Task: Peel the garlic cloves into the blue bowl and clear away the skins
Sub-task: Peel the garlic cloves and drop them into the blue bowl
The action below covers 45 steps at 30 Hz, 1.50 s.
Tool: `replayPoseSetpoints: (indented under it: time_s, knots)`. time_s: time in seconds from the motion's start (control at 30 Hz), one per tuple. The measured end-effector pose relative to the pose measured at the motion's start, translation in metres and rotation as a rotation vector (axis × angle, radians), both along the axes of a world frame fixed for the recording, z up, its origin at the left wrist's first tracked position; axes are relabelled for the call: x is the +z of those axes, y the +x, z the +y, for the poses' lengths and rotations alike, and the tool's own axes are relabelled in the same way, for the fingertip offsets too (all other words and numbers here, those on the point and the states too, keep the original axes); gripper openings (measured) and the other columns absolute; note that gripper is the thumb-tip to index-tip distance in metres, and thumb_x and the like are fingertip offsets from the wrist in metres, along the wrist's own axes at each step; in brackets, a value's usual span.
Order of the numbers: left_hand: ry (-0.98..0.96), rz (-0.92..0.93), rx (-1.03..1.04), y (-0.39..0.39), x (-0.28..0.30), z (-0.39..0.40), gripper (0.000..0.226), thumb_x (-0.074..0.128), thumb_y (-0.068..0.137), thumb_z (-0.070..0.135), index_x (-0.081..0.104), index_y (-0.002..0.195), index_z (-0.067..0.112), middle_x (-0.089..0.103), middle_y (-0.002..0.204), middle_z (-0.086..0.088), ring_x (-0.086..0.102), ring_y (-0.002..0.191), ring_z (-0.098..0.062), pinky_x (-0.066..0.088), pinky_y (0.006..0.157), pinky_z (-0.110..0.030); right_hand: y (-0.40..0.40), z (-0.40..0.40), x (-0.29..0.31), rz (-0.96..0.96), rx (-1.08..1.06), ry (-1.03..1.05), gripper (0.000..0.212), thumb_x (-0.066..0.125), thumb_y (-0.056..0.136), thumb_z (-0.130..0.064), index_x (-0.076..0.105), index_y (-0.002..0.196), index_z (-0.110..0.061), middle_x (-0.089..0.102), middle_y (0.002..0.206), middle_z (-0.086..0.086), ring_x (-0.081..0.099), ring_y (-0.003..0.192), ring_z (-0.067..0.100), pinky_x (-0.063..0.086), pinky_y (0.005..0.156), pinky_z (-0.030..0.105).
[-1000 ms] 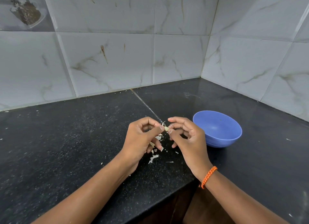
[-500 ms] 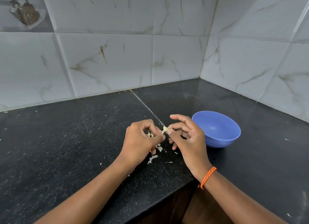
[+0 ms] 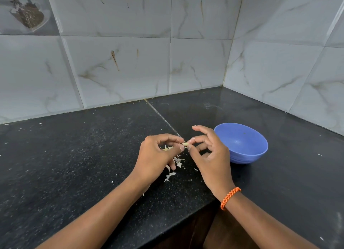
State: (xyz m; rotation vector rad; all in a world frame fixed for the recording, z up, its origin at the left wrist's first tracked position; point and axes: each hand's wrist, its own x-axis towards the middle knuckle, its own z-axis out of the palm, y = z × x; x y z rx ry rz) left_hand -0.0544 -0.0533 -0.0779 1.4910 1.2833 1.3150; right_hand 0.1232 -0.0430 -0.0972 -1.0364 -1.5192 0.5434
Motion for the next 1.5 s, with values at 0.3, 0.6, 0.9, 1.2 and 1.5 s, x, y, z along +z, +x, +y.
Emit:
replayPoseSetpoints:
  time_s: [0.3,0.6,0.9,1.2,1.5]
  knots:
    - [-0.026,-0.127,0.007,-0.002,-0.004,0.003,0.007,0.086,0.091,0.010,0.084,0.096,0.014,0.082,0.089,-0.007,0.066,0.054,-0.029,0.040,0.049,-0.029,-0.003,-0.004,0.002,-0.054,0.041,0.049,0.051,0.078,0.094,-0.008,0.063,0.139,-0.027,0.072,0.094,-0.013,0.071,0.083,0.015,0.052,0.057,0.021]
    - [0.033,-0.149,0.024,-0.004,-0.002,0.004,0.020,0.090,0.087,0.005,0.078,0.102,0.011,0.082,0.091,-0.008,0.063,0.047,-0.021,0.046,0.046,-0.023,0.000,0.003,0.000,-0.039,0.004,0.006,0.047,0.072,0.100,-0.013,0.056,0.140,-0.031,0.071,0.089,-0.010,0.071,0.088,0.013,0.060,0.078,0.028]
    - [0.048,-0.161,0.015,-0.004,-0.003,0.005,0.026,0.091,0.083,0.001,0.078,0.102,0.013,0.081,0.089,-0.008,0.067,0.055,-0.021,0.048,0.049,-0.019,0.001,0.004,0.000,0.046,0.095,-0.047,0.027,0.062,0.107,-0.015,0.068,0.132,-0.026,0.076,0.086,-0.004,0.076,0.092,0.016,0.063,0.090,0.041]
    - [0.059,-0.187,-0.021,-0.004,-0.001,0.003,0.029,0.095,0.079,0.006,0.080,0.101,0.017,0.082,0.093,-0.005,0.066,0.072,-0.025,0.051,0.059,-0.019,0.001,0.003,0.001,0.020,0.217,-0.079,0.041,0.069,0.102,-0.008,0.066,0.136,-0.029,0.073,0.111,-0.006,0.075,0.103,0.017,0.064,0.092,0.036]
    - [0.092,-0.160,-0.023,-0.002,-0.003,0.002,0.033,0.097,0.077,0.007,0.080,0.101,0.022,0.081,0.092,-0.003,0.063,0.070,-0.023,0.055,0.066,-0.028,0.001,0.000,0.003,0.080,0.213,-0.081,0.032,0.074,0.098,-0.009,0.070,0.127,-0.024,0.077,0.095,-0.001,0.075,0.094,0.023,0.067,0.075,0.042]
